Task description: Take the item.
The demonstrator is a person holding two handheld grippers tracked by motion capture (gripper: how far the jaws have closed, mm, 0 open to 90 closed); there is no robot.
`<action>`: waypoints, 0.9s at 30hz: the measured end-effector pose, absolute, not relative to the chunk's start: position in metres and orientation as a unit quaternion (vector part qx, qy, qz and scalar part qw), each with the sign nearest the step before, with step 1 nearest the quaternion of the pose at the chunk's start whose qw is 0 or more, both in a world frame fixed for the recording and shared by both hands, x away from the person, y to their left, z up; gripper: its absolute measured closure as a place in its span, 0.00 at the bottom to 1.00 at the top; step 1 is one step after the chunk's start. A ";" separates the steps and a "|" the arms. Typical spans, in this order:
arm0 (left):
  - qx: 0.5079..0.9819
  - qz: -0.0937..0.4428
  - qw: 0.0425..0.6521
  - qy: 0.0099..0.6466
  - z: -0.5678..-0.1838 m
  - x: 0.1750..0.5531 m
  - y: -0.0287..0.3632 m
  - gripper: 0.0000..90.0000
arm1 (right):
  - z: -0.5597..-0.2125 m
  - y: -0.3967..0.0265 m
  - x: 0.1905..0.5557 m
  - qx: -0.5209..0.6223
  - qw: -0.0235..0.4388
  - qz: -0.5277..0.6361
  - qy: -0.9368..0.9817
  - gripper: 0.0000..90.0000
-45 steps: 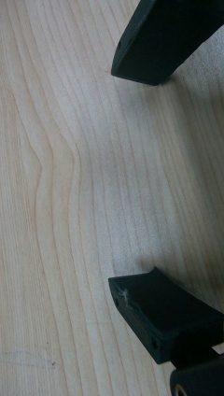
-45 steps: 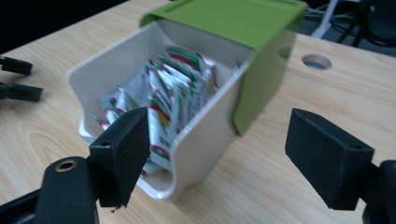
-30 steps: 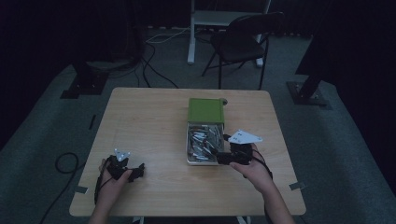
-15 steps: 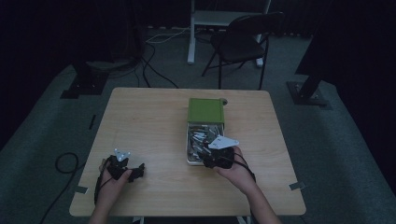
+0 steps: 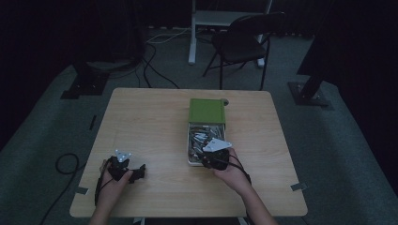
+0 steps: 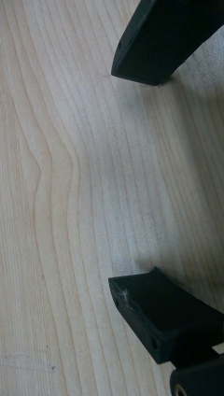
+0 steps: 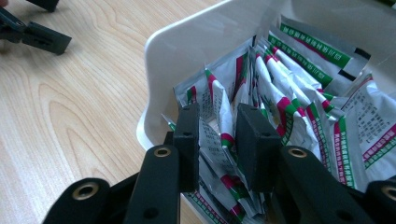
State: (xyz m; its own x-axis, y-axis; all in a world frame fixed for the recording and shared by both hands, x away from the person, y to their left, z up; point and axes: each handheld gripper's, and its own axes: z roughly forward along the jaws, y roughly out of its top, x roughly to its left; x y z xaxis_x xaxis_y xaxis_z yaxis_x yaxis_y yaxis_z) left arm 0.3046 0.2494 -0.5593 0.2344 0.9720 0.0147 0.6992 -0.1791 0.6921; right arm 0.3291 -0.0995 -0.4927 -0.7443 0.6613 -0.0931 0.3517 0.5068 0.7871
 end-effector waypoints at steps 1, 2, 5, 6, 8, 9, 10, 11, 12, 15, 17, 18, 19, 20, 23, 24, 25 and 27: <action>0.731 0.237 0.289 0.572 -0.559 0.305 0.249 0.04 | -0.493 -0.099 0.330 0.304 0.192 0.394 0.846 0.79; 0.730 0.237 0.289 0.572 -0.559 0.305 0.249 0.04 | -0.494 -0.098 0.330 0.310 0.187 0.391 0.846 0.79; 0.730 0.237 0.288 0.572 -0.559 0.304 0.249 0.04 | -0.496 -0.098 0.334 0.322 0.184 0.390 0.843 0.81; 0.730 0.237 0.289 0.572 -0.559 0.304 0.249 0.04 | -0.497 -0.098 0.334 0.324 0.182 0.391 0.842 0.81; 0.730 0.237 0.289 0.572 -0.559 0.304 0.249 0.04 | -0.498 -0.097 0.335 0.325 0.184 0.389 0.842 0.82; 0.730 0.237 0.289 0.572 -0.559 0.304 0.249 0.04 | -0.499 -0.096 0.335 0.328 0.183 0.390 0.841 0.83; 0.730 0.237 0.289 0.572 -0.559 0.304 0.249 0.04 | -0.500 -0.095 0.336 0.332 0.184 0.386 0.841 0.83; 0.730 0.237 0.289 0.572 -0.559 0.304 0.249 0.04 | -0.502 -0.094 0.336 0.334 0.187 0.381 0.842 0.84; 0.730 0.237 0.288 0.573 -0.559 0.304 0.249 0.04 | -0.503 -0.094 0.337 0.335 0.186 0.381 0.841 0.84; 0.729 0.237 0.288 0.573 -0.559 0.304 0.249 0.04 | -0.506 -0.093 0.338 0.338 0.189 0.379 0.841 0.85; 0.729 0.238 0.288 0.573 -0.559 0.304 0.249 0.04 | -0.506 -0.092 0.338 0.336 0.191 0.377 0.842 0.88; 0.729 0.237 0.288 0.573 -0.559 0.304 0.249 0.04 | -0.506 -0.092 0.338 0.334 0.194 0.374 0.843 0.90; 0.729 0.237 0.288 0.573 -0.559 0.304 0.249 0.04 | -0.506 -0.092 0.337 0.333 0.198 0.372 0.843 0.91; 0.729 0.237 0.288 0.573 -0.559 0.304 0.249 0.04 | -0.505 -0.092 0.337 0.332 0.199 0.371 0.845 0.93; 0.729 0.238 0.288 0.574 -0.559 0.304 0.249 0.04 | -0.504 -0.092 0.337 0.331 0.200 0.370 0.844 0.94; 0.729 0.238 0.288 0.574 -0.559 0.304 0.249 0.04 | -0.504 -0.093 0.337 0.331 0.200 0.373 0.844 0.94; 0.729 0.238 0.288 0.574 -0.559 0.304 0.249 0.04 | -0.504 -0.093 0.337 0.331 0.200 0.373 0.844 0.94; 0.729 0.238 0.288 0.574 -0.559 0.304 0.249 0.04 | -0.503 -0.095 0.336 0.332 0.197 0.377 0.842 0.94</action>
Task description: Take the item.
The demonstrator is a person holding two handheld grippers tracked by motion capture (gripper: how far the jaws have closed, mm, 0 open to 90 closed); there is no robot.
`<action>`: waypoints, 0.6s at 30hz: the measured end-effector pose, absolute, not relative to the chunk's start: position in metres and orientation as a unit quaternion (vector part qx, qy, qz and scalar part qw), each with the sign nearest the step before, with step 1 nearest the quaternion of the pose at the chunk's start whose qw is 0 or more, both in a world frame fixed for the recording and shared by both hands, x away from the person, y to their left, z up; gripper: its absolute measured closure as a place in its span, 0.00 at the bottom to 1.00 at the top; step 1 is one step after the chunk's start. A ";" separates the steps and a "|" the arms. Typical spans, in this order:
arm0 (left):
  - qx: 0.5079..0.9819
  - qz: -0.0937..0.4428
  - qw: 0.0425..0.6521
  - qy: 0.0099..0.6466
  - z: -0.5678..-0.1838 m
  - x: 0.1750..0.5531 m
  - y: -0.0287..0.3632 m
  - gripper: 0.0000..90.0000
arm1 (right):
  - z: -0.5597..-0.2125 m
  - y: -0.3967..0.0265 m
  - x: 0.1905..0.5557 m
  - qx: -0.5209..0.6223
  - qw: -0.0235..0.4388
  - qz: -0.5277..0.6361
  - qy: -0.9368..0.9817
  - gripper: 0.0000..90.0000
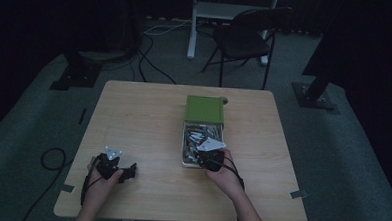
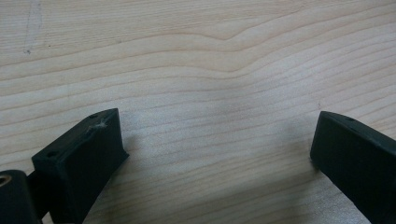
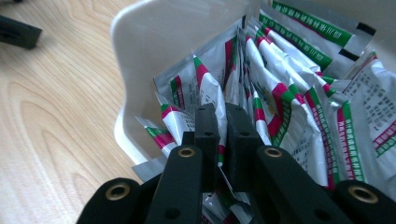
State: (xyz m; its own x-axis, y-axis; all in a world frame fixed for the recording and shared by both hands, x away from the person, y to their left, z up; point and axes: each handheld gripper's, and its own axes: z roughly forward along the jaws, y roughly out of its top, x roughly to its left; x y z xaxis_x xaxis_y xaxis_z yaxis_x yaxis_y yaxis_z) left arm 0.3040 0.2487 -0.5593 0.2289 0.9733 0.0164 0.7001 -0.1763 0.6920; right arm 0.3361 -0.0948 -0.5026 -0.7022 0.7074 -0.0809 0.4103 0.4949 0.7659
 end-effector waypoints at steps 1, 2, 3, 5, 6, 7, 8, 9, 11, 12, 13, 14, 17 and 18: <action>0.729 0.238 0.288 0.574 -0.559 0.304 0.249 0.04 | -0.501 -0.096 0.336 0.332 0.195 0.380 0.841 0.95; 0.729 0.238 0.288 0.574 -0.559 0.304 0.249 0.04 | -0.499 -0.097 0.335 0.332 0.193 0.387 0.838 0.95; 0.729 0.238 0.288 0.574 -0.559 0.304 0.249 0.04 | -0.497 -0.097 0.335 0.330 0.192 0.390 0.838 0.95; 0.729 0.238 0.287 0.574 -0.559 0.304 0.249 0.04 | -0.492 -0.099 0.334 0.331 0.190 0.400 0.833 0.95; 0.729 0.238 0.288 0.574 -0.559 0.304 0.249 0.04 | -0.490 -0.099 0.333 0.329 0.193 0.401 0.833 0.95; 0.729 0.238 0.288 0.574 -0.559 0.304 0.249 0.04 | -0.488 -0.100 0.333 0.329 0.195 0.404 0.831 0.95; 0.729 0.238 0.288 0.574 -0.559 0.304 0.249 0.04 | -0.486 -0.101 0.333 0.333 0.194 0.409 0.827 0.95; 0.729 0.237 0.288 0.574 -0.559 0.304 0.249 0.04 | -0.484 -0.102 0.333 0.336 0.190 0.417 0.823 0.95; 0.729 0.238 0.288 0.574 -0.559 0.304 0.249 0.04 | -0.480 -0.103 0.333 0.339 0.186 0.427 0.817 0.95; 0.728 0.238 0.289 0.574 -0.559 0.304 0.248 0.04 | -0.477 -0.104 0.333 0.339 0.192 0.426 0.817 0.95; 0.728 0.238 0.289 0.574 -0.559 0.304 0.248 0.04 | -0.477 -0.104 0.333 0.339 0.192 0.426 0.817 0.95; 0.728 0.238 0.288 0.574 -0.559 0.304 0.249 0.04 | -0.474 -0.105 0.333 0.335 0.196 0.428 0.816 0.96; 0.730 0.238 0.287 0.573 -0.559 0.304 0.249 0.04 | -0.469 -0.106 0.333 0.333 0.199 0.433 0.814 0.96; 0.730 0.238 0.287 0.573 -0.559 0.304 0.249 0.04 | -0.467 -0.107 0.332 0.332 0.200 0.437 0.811 0.96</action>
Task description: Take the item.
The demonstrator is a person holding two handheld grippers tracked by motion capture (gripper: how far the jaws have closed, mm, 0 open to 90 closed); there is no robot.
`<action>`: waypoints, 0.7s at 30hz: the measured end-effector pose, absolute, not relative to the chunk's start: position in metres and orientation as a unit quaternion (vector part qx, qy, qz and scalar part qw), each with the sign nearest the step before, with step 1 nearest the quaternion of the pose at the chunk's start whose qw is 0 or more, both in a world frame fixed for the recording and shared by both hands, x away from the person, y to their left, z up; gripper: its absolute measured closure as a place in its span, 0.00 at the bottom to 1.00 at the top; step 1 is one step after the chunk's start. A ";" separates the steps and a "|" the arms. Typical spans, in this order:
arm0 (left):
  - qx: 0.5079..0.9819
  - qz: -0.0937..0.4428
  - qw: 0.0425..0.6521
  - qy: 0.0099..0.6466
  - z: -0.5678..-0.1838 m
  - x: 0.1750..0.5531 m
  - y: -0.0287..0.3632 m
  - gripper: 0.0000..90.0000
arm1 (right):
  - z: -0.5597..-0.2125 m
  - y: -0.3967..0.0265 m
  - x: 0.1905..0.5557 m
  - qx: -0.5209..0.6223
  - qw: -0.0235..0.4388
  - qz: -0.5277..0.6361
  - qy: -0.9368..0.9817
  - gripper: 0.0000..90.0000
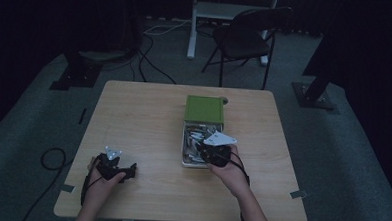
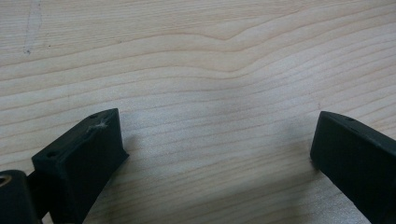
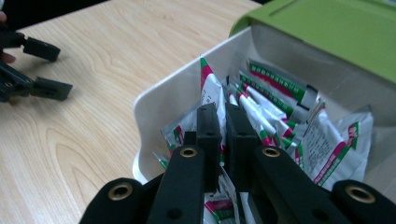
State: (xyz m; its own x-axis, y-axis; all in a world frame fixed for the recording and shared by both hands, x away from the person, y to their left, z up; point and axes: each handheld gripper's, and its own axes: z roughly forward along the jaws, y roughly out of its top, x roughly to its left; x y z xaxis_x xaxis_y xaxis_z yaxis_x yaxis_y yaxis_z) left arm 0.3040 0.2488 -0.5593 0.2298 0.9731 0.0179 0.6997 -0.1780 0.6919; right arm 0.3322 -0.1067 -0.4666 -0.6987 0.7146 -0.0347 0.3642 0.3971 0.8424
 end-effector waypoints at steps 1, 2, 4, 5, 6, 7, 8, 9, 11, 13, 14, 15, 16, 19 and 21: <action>0.730 0.237 0.287 0.573 -0.559 0.304 0.249 0.04 | -0.465 -0.107 0.332 0.332 0.200 0.438 0.811 0.96; 0.730 0.237 0.287 0.573 -0.559 0.304 0.249 0.04 | -0.465 -0.107 0.332 0.332 0.200 0.438 0.811 0.96; 0.729 0.237 0.288 0.574 -0.559 0.304 0.249 0.04 | -0.459 -0.108 0.331 0.333 0.197 0.448 0.806 0.96; 0.728 0.238 0.288 0.574 -0.559 0.304 0.249 0.04 | -0.456 -0.109 0.331 0.334 0.201 0.453 0.801 0.96; 0.729 0.237 0.288 0.575 -0.559 0.304 0.249 0.04 | -0.453 -0.110 0.331 0.335 0.203 0.454 0.800 0.96; 0.729 0.237 0.288 0.574 -0.559 0.304 0.249 0.04 | -0.451 -0.111 0.331 0.333 0.202 0.457 0.800 0.96; 0.729 0.237 0.287 0.574 -0.559 0.304 0.249 0.04 | -0.448 -0.113 0.331 0.335 0.201 0.462 0.796 0.96; 0.729 0.237 0.287 0.574 -0.559 0.304 0.249 0.04 | -0.446 -0.114 0.331 0.335 0.201 0.466 0.794 0.96; 0.729 0.237 0.287 0.574 -0.559 0.304 0.249 0.04 | -0.442 -0.118 0.330 0.335 0.200 0.477 0.788 0.96; 0.729 0.237 0.287 0.574 -0.559 0.304 0.249 0.04 | -0.437 -0.122 0.330 0.338 0.203 0.480 0.784 0.96; 0.729 0.237 0.287 0.574 -0.559 0.304 0.249 0.04 | -0.435 -0.125 0.330 0.340 0.205 0.484 0.780 0.96; 0.730 0.237 0.287 0.574 -0.559 0.304 0.249 0.04 | -0.433 -0.128 0.330 0.343 0.206 0.487 0.776 0.96; 0.730 0.237 0.287 0.574 -0.559 0.304 0.249 0.04 | -0.431 -0.131 0.330 0.344 0.207 0.487 0.776 0.96; 0.730 0.236 0.287 0.574 -0.559 0.304 0.249 0.04 | -0.424 -0.142 0.330 0.350 0.218 0.490 0.768 0.96; 0.730 0.236 0.287 0.574 -0.559 0.304 0.249 0.04 | -0.421 -0.150 0.330 0.356 0.222 0.491 0.764 0.96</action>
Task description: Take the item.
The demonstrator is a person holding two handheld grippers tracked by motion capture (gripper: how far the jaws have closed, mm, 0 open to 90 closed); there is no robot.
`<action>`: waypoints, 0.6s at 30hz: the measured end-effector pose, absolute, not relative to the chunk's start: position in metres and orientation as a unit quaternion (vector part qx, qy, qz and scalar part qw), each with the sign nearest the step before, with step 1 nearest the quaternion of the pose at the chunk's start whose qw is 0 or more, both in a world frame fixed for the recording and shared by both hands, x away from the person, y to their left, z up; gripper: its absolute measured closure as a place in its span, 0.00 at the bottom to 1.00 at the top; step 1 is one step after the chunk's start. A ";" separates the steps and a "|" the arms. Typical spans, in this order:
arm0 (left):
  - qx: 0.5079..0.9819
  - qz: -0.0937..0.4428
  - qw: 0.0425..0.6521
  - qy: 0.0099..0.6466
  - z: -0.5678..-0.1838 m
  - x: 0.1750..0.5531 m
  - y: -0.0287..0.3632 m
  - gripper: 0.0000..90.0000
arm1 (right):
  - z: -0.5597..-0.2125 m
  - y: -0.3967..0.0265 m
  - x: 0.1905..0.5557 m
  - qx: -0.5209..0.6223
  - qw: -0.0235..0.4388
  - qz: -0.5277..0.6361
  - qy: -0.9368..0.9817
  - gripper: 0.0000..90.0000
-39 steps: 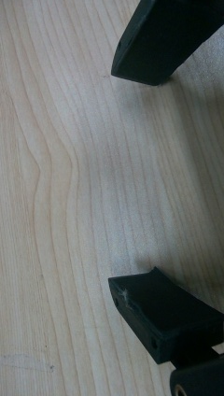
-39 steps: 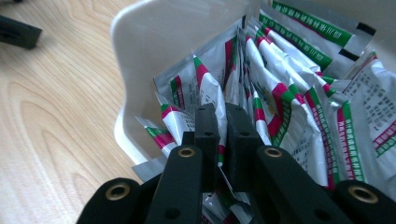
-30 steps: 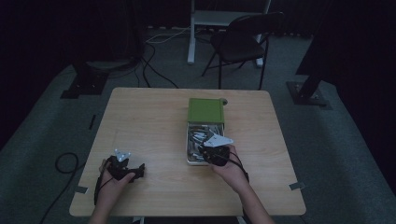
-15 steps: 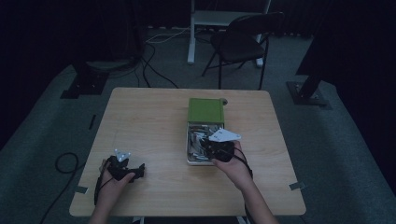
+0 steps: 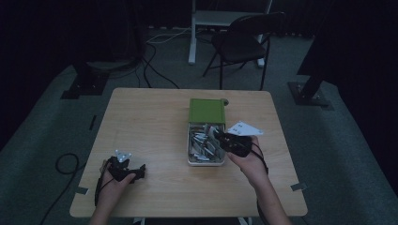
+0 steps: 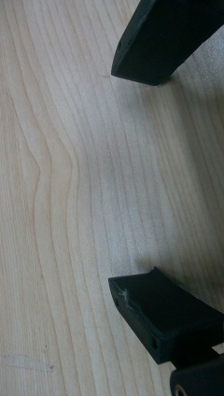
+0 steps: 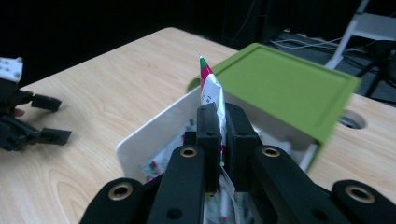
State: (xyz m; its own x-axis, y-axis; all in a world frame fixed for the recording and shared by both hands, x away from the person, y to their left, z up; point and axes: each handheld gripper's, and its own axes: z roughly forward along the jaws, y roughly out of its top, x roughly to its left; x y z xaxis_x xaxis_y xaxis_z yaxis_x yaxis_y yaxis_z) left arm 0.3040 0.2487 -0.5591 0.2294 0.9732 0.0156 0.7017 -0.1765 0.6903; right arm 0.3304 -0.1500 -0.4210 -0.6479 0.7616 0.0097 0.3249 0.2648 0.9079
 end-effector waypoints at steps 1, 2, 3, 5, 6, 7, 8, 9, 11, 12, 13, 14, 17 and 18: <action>0.730 0.237 0.287 0.574 -0.559 0.304 0.249 0.04 | -0.420 -0.154 0.330 0.358 0.226 0.489 0.763 0.96; 0.730 0.237 0.287 0.574 -0.559 0.304 0.249 0.04 | -0.419 -0.159 0.331 0.361 0.230 0.488 0.761 0.96; 0.730 0.237 0.287 0.574 -0.559 0.304 0.249 0.04 | -0.419 -0.163 0.331 0.365 0.230 0.488 0.758 0.96; 0.730 0.236 0.287 0.574 -0.559 0.304 0.249 0.04 | -0.417 -0.172 0.331 0.373 0.237 0.488 0.753 0.96; 0.729 0.237 0.287 0.574 -0.559 0.304 0.249 0.04 | -0.417 -0.177 0.331 0.377 0.238 0.488 0.750 0.96; 0.729 0.237 0.287 0.574 -0.559 0.304 0.249 0.04 | -0.417 -0.181 0.331 0.381 0.240 0.487 0.748 0.96; 0.729 0.237 0.287 0.574 -0.559 0.304 0.249 0.04 | -0.418 -0.185 0.331 0.384 0.242 0.485 0.747 0.96; 0.729 0.237 0.288 0.574 -0.559 0.304 0.249 0.04 | -0.419 -0.189 0.331 0.389 0.243 0.484 0.746 0.96; 0.728 0.238 0.288 0.574 -0.559 0.304 0.249 0.04 | -0.421 -0.198 0.331 0.399 0.246 0.482 0.740 0.96; 0.730 0.237 0.287 0.573 -0.559 0.304 0.249 0.04 | -0.422 -0.200 0.331 0.401 0.246 0.482 0.739 0.96; 0.730 0.238 0.288 0.573 -0.559 0.304 0.249 0.04 | -0.423 -0.205 0.331 0.405 0.249 0.481 0.737 0.96; 0.730 0.237 0.287 0.573 -0.559 0.304 0.249 0.04 | -0.424 -0.208 0.331 0.407 0.251 0.478 0.736 0.96; 0.728 0.237 0.288 0.575 -0.559 0.304 0.249 0.04 | -0.428 -0.219 0.332 0.419 0.255 0.472 0.733 0.96; 0.728 0.237 0.288 0.575 -0.559 0.304 0.249 0.04 | -0.430 -0.223 0.332 0.422 0.257 0.470 0.731 0.96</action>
